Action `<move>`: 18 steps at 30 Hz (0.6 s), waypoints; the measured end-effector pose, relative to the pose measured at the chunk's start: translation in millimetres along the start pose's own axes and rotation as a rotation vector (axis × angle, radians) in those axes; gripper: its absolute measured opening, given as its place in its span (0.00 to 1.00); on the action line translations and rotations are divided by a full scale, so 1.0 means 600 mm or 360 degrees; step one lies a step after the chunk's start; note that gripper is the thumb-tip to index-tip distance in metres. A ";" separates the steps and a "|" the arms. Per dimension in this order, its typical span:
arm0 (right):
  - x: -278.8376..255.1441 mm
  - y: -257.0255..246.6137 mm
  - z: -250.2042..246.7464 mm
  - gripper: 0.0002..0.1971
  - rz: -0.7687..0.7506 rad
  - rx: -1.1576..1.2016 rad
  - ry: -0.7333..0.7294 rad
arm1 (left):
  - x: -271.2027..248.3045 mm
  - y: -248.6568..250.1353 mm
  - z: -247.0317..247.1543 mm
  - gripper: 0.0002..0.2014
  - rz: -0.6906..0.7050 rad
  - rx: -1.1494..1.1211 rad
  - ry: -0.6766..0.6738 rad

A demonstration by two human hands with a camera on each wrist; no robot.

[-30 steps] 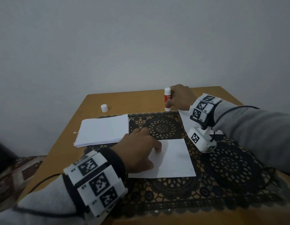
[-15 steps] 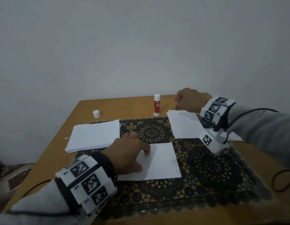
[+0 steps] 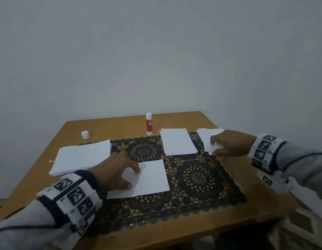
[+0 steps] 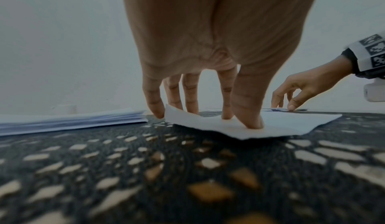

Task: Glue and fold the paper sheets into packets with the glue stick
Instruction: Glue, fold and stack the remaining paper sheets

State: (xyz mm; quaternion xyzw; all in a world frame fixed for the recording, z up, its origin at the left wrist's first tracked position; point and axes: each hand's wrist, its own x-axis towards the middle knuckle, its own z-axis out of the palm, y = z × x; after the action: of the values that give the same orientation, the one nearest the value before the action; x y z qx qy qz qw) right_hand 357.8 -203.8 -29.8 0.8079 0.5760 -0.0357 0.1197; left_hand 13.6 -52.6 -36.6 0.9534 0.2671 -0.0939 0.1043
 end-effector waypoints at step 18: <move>0.010 0.003 0.017 0.08 -0.0174 -0.0069 0.0199 | 0.005 -0.004 0.004 0.24 -0.0004 -0.0021 0.0016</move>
State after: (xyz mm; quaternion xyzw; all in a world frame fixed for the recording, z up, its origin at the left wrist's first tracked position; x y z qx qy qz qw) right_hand 362.3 -201.0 -40.9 0.7731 0.6261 0.0209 0.0988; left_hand 14.9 -49.9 -40.1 0.9528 0.2694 -0.0873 0.1091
